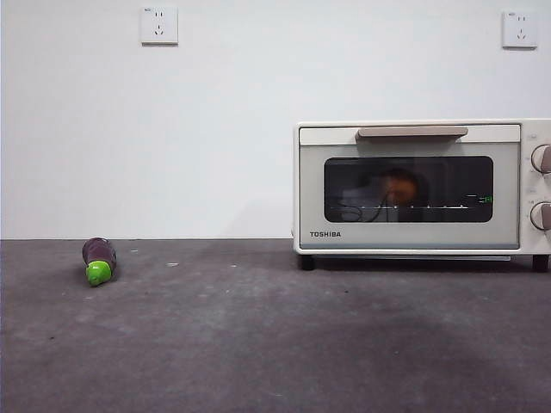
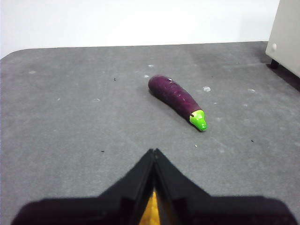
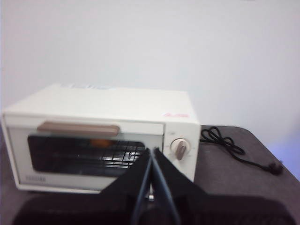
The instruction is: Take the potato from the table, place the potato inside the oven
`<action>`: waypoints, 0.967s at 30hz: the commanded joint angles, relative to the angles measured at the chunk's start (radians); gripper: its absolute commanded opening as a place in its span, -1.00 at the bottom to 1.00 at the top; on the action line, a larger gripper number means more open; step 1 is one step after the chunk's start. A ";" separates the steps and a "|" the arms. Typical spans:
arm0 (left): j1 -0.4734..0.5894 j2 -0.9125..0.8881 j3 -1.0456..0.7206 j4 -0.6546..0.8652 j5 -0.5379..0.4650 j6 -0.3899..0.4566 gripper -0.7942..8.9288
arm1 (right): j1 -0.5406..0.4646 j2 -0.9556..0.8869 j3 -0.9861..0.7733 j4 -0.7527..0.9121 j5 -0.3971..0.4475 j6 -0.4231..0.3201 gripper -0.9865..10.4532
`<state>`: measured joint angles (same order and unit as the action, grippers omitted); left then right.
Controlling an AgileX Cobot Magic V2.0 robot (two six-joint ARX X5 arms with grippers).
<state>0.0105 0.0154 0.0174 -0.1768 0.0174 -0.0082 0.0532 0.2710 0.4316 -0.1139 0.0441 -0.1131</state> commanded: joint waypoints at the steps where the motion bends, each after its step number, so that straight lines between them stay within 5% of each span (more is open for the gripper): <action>1: 0.004 0.000 -0.010 0.012 0.001 0.010 -0.85 | -0.027 -0.022 -0.077 0.062 -0.097 -0.113 -0.83; 8: 0.004 0.000 -0.010 0.012 0.001 0.009 -0.84 | -0.050 -0.125 -0.234 0.123 -0.150 -0.135 -0.83; 17: 0.004 0.001 -0.010 0.012 0.001 0.009 -0.84 | -0.053 -0.263 -0.409 0.171 -0.089 0.061 -0.82; 29: 0.004 0.007 -0.010 0.012 0.001 0.010 -0.84 | -0.076 -0.263 -0.418 0.005 -0.087 0.048 -0.83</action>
<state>0.0105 0.0235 0.0174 -0.1726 0.0174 -0.0082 -0.0208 0.0105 0.0212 -0.1085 -0.0483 -0.0704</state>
